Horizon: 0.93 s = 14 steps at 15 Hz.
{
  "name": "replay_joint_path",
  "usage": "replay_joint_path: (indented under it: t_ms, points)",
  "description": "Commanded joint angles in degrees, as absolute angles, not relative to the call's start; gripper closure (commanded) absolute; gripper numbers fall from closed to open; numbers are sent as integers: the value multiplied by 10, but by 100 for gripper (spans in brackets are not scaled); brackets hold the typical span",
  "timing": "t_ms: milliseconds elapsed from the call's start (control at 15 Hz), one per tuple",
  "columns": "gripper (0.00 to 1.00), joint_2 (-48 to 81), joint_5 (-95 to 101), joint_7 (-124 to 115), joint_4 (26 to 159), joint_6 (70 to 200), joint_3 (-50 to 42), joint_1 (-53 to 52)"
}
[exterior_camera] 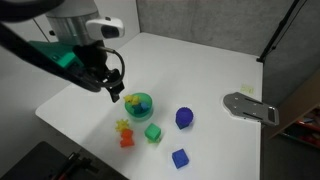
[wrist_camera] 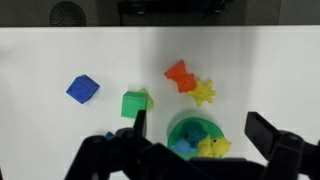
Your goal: Put the blue and yellow animal toys into the bowl
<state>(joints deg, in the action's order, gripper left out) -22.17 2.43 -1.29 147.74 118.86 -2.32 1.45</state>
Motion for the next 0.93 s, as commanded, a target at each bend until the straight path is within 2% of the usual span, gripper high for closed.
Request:
replay_joint_path:
  t_ms: [0,867]
  points:
    - [0,-264,4,-39,1453,1150,-7,11]
    - [0,-284,6,-72,1436,1147,24,6]
